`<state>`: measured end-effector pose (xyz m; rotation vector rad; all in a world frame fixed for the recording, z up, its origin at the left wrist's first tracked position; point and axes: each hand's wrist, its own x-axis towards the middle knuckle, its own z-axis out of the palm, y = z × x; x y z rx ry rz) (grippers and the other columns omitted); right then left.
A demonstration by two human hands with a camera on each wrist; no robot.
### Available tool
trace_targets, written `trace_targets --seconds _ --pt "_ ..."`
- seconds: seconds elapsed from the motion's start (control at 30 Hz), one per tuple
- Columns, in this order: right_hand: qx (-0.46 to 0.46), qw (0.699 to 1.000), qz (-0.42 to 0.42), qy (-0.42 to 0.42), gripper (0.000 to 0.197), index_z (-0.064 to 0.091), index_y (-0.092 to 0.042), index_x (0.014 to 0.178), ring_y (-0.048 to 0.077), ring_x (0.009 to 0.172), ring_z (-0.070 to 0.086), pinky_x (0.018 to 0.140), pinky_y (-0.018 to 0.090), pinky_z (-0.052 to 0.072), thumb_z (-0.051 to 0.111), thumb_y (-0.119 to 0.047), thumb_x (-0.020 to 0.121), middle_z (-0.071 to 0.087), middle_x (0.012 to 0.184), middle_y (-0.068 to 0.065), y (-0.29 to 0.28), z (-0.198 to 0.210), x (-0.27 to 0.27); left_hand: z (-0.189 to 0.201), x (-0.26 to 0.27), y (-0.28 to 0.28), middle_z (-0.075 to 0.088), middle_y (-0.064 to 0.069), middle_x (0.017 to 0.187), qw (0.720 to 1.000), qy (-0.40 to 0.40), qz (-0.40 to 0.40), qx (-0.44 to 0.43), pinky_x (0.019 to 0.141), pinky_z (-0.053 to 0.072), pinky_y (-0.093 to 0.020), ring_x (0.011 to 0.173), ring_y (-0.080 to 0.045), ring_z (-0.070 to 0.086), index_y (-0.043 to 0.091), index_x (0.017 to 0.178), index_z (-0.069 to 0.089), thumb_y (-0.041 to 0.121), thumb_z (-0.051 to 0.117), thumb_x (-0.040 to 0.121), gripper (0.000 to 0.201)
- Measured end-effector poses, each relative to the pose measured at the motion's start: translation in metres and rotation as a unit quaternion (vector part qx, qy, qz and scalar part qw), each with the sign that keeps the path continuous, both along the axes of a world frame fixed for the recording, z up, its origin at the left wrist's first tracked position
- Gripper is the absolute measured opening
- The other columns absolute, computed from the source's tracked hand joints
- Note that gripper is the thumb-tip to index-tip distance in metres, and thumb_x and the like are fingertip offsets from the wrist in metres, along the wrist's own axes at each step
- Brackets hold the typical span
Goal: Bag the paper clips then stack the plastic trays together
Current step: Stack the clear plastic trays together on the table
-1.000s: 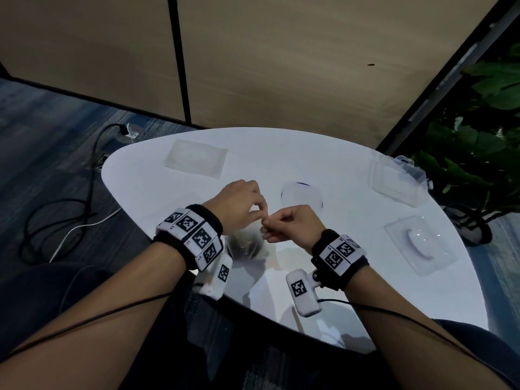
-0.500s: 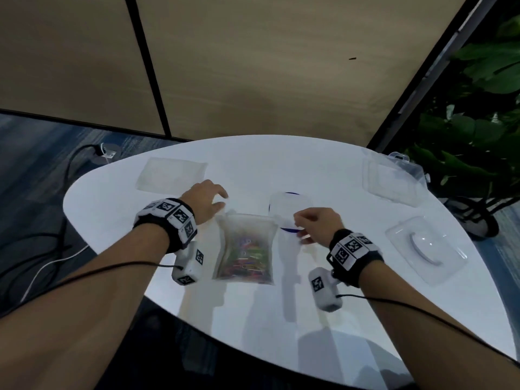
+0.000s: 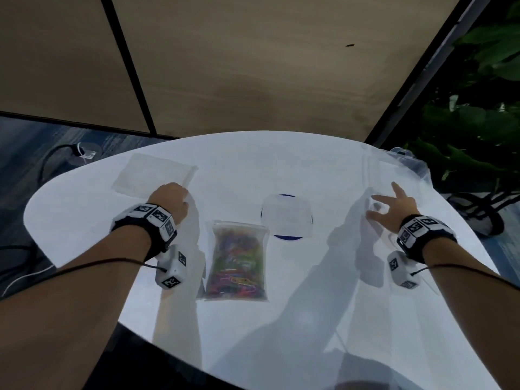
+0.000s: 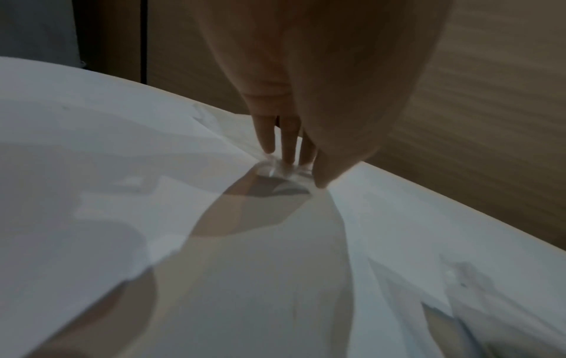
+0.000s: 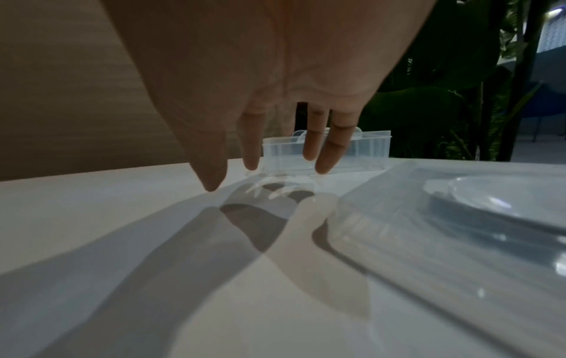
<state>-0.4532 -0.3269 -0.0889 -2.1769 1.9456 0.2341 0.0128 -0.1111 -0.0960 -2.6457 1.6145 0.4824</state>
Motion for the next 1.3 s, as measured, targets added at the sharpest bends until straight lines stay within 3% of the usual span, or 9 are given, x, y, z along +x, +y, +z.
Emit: trace_targets --seconds 0.23,0.33,0.43,0.67,0.8,0.9,1.0,1.17,1.3 --pt "-0.033 0.997 0.063 -0.006 0.034 0.067 -0.025 0.119 0.036 0.116 0.052 0.103 0.041 0.042 0.066 -0.036 0.087 0.043 0.136 0.01 -0.014 0.01 0.01 0.02 -0.001 0.0 0.07 -0.012 0.116 0.997 0.011 0.073 -0.004 0.093 0.057 -0.037 0.106 -0.032 0.066 0.018 0.106 0.072 0.0 0.067 0.081 0.032" --pt "-0.025 0.992 0.123 -0.029 0.024 0.071 -0.021 0.111 0.033 0.106 0.059 0.095 0.037 0.046 0.065 -0.02 0.088 0.051 0.124 0.01 -0.002 0.018 0.024 0.027 -0.012 0.0 0.066 -0.018 0.115 0.993 0.036 0.11 -0.027 0.087 0.057 -0.04 0.103 -0.037 0.064 0.014 0.124 0.057 -0.003 0.061 0.079 0.048" --pt "0.007 0.984 0.173 -0.035 0.019 0.071 -0.023 0.098 0.025 0.1 0.061 0.085 0.03 0.046 0.06 -0.011 0.087 0.061 0.111 0.001 0.031 0.033 0.051 0.047 -0.027 -0.011 0.057 -0.021 0.138 0.992 0.045 0.11 -0.039 0.105 0.047 -0.04 0.126 -0.039 0.055 0.008 0.143 0.052 -0.001 0.06 0.086 0.058" --pt "0.082 0.965 0.21 -0.137 0.016 0.075 -0.022 0.093 0.017 0.088 0.068 0.084 0.027 0.055 0.062 -0.016 0.085 0.074 0.097 0.0 0.139 0.04 0.096 0.109 -0.106 -0.028 0.051 -0.025 0.092 0.978 0.072 -0.027 -0.196 0.07 0.039 -0.035 0.093 -0.046 0.061 -0.001 0.087 0.066 -0.002 0.044 0.093 0.023" --pt "0.138 0.941 0.165 -0.262 0.029 0.077 -0.015 0.096 0.018 0.082 0.069 0.084 0.031 0.058 0.054 -0.001 0.085 0.075 0.1 0.007 0.172 0.048 0.103 0.122 -0.163 -0.01 0.066 -0.016 0.129 0.953 0.138 -0.124 -0.24 0.102 0.048 -0.038 0.117 -0.035 0.062 0.009 0.134 0.062 0.0 0.039 0.1 0.042" --pt "0.123 0.966 0.205 -0.102 0.044 0.073 -0.025 0.111 0.02 0.111 0.061 0.096 0.021 0.045 0.05 0.001 0.083 0.065 0.122 0.002 0.165 0.063 0.079 0.12 -0.188 0.003 0.068 -0.007 0.131 0.942 0.209 -0.14 -0.221 0.103 0.05 -0.036 0.117 -0.026 0.065 0.021 0.14 0.058 0.004 0.035 0.102 0.047" --pt "0.101 0.969 0.215 0.061 0.037 0.065 -0.026 0.12 0.024 0.12 0.053 0.102 0.032 0.044 0.06 -0.01 0.086 0.057 0.129 0.002 0.159 0.064 0.039 0.118 -0.211 0.01 0.071 -0.005 0.125 0.939 0.234 -0.162 -0.192 0.099 0.052 -0.035 0.111 -0.026 0.066 0.026 0.138 0.059 0.002 0.036 0.1 0.05" --pt "0.148 0.973 0.155 -0.089 0.021 0.075 -0.022 0.105 0.014 0.102 0.066 0.094 0.025 0.05 0.071 -0.025 0.084 0.072 0.11 -0.001 0.163 0.056 0.004 0.098 -0.247 0.009 0.067 -0.001 0.129 0.944 0.217 -0.218 -0.121 0.098 0.053 -0.039 0.115 -0.025 0.064 0.033 0.144 0.05 0.0 0.044 0.097 0.058" --pt "0.26 0.91 0.038 -0.321 0.011 0.077 -0.01 0.089 0.022 0.073 0.072 0.073 0.029 0.059 0.067 -0.008 0.085 0.077 0.09 0.012 0.149 0.066 -0.022 0.082 -0.263 0.004 0.066 -0.006 0.131 0.955 0.205 -0.21 -0.044 0.094 0.052 -0.033 0.114 -0.028 0.063 0.028 0.145 0.049 -0.005 0.038 0.095 0.061"
